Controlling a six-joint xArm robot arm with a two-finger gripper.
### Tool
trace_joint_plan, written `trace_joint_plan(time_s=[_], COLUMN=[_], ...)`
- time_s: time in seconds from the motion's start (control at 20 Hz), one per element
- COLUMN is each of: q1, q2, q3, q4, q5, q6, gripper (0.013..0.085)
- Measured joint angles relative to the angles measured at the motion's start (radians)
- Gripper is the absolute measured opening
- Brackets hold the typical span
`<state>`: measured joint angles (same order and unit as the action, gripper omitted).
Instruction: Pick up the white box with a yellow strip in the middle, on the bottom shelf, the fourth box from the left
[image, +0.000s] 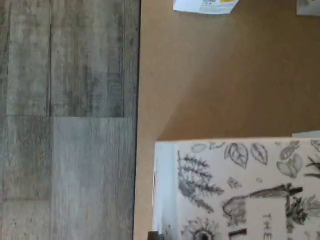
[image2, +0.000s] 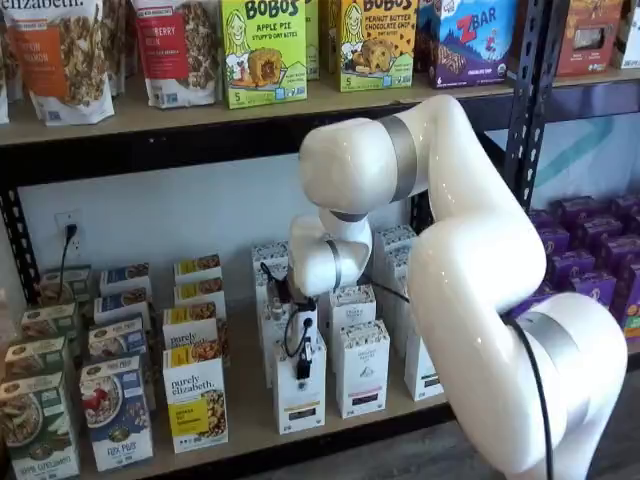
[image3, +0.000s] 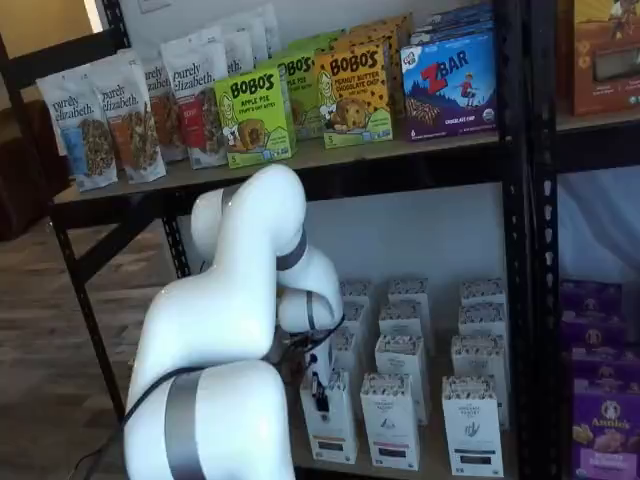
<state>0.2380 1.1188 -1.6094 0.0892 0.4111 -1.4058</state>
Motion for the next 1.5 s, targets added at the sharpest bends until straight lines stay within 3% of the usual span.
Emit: trace_joint_plan(time_s=[0.95,1.2,1.5], q1=[-0.004,-0.001,0.006], q2=[-0.005,-0.004,-0.006], q3=[0.009,0.011,0.022], q4=[-0.001,0.013,0.009], q5=[0.006,0.001,-0.018], q6=[-0.003,-0.013,-0.003], gripper=[0.0650,0.0490,0.0490])
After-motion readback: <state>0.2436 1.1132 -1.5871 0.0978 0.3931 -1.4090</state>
